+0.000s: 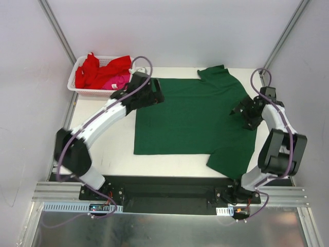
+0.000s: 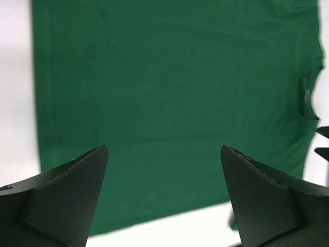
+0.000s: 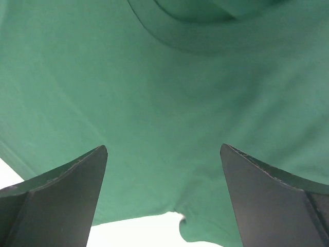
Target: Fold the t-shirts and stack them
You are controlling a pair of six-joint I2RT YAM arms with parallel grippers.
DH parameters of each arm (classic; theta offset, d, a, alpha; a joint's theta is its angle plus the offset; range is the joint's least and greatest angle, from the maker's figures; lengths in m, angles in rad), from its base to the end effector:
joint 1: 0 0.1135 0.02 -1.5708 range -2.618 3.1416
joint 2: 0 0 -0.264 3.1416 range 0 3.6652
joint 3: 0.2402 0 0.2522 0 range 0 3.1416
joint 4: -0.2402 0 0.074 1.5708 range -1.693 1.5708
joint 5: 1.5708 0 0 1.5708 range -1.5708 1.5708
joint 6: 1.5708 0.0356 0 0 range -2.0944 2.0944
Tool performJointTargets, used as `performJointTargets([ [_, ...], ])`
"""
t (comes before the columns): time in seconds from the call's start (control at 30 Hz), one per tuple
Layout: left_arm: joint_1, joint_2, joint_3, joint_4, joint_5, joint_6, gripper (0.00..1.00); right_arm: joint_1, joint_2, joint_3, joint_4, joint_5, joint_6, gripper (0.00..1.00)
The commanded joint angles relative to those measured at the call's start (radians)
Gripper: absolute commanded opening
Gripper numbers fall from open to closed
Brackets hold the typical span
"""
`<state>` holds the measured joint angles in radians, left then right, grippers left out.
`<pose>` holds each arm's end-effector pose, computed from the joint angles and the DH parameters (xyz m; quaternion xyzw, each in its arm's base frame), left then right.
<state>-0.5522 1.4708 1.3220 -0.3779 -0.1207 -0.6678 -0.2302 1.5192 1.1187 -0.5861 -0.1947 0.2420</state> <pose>0.2911 -0.1743 0.3442 -0.0800 0.8620 -0.2423 0.4379 0.3087 -0.0653 0.2460 0.1957 0.9332 0.0948 0.2860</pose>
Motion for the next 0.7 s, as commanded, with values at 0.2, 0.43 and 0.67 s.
performJointTargets([
  [0.2, 0.104, 0.414, 0.215, 0.007, 0.2, -0.042, 0.91, 0.074, 0.255, 0.188, 0.269, -0.15, 0.149, 0.96],
  [0.43, 0.193, 0.563, 0.273, 0.039, 0.239, -0.131, 0.91, 0.112, 0.439, 0.297, 0.244, -0.12, 0.186, 0.96],
  [0.67, 0.216, 0.657, 0.31, 0.103, 0.273, -0.19, 0.91, 0.112, 0.493, 0.328, 0.259, -0.111, 0.21, 0.96],
])
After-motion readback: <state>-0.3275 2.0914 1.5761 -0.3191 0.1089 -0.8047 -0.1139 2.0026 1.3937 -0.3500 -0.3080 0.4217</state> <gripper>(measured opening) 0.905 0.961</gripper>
